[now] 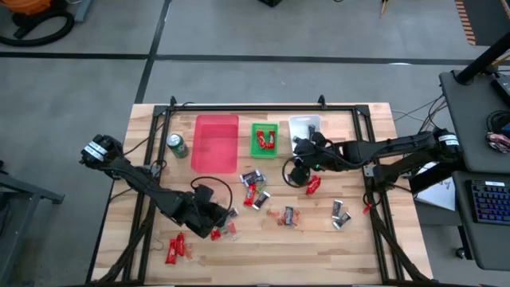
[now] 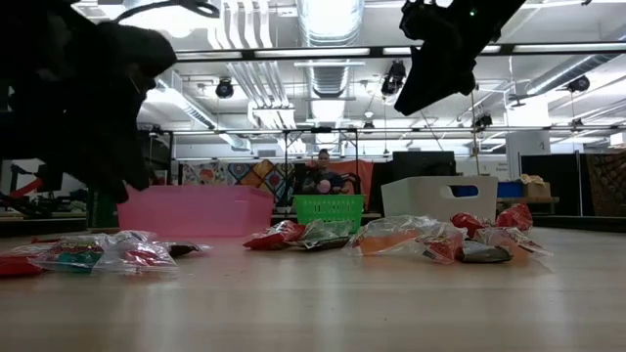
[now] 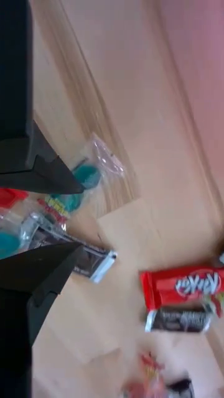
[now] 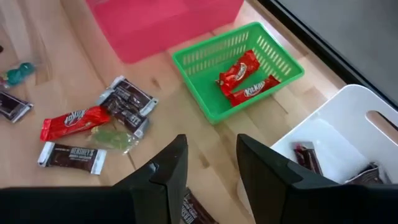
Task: Sort candy
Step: Put the blue gummy into the red bin, then put the red chocolate into the green bin
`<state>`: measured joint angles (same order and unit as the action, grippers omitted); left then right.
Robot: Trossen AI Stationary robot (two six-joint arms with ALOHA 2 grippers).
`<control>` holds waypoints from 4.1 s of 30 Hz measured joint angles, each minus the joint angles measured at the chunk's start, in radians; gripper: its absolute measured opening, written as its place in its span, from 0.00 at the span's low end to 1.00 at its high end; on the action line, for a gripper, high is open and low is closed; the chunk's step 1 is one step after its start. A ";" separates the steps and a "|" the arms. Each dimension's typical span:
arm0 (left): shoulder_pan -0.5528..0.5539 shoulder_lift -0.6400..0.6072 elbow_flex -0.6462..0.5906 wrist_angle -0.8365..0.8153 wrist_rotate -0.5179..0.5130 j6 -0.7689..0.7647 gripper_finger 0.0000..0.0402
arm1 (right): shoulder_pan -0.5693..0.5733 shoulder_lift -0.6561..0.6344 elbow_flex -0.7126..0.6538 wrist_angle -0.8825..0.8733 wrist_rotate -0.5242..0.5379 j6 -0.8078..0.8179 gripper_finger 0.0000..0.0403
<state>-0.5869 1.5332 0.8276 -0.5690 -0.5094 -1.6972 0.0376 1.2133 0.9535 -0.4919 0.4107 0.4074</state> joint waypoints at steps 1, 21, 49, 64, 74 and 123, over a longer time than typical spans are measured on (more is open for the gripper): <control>0.001 0.010 0.000 0.000 0.002 -0.010 0.30 | 0.000 0.000 0.000 0.000 0.000 0.001 0.33; 0.046 0.181 0.028 -0.007 0.021 -0.045 0.28 | 0.000 0.000 0.000 0.006 0.000 0.001 0.33; 0.046 0.189 0.235 -0.316 0.013 0.128 0.00 | 0.000 0.000 0.000 0.010 0.000 0.002 0.33; 0.228 0.179 0.666 -0.785 -0.215 0.599 0.00 | 0.000 0.000 -0.001 0.009 0.000 -0.005 0.33; 0.634 0.177 0.648 -0.733 -0.216 1.057 0.00 | -0.001 0.000 -0.009 0.009 0.007 -0.064 0.33; 0.592 -0.043 0.303 -0.219 0.082 1.324 0.35 | 0.006 0.000 -0.011 -0.363 -0.458 0.416 0.33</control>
<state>0.0049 1.4903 1.1305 -0.7876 -0.4278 -0.3735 0.0433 1.2133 0.9421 -0.8548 -0.0476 0.8237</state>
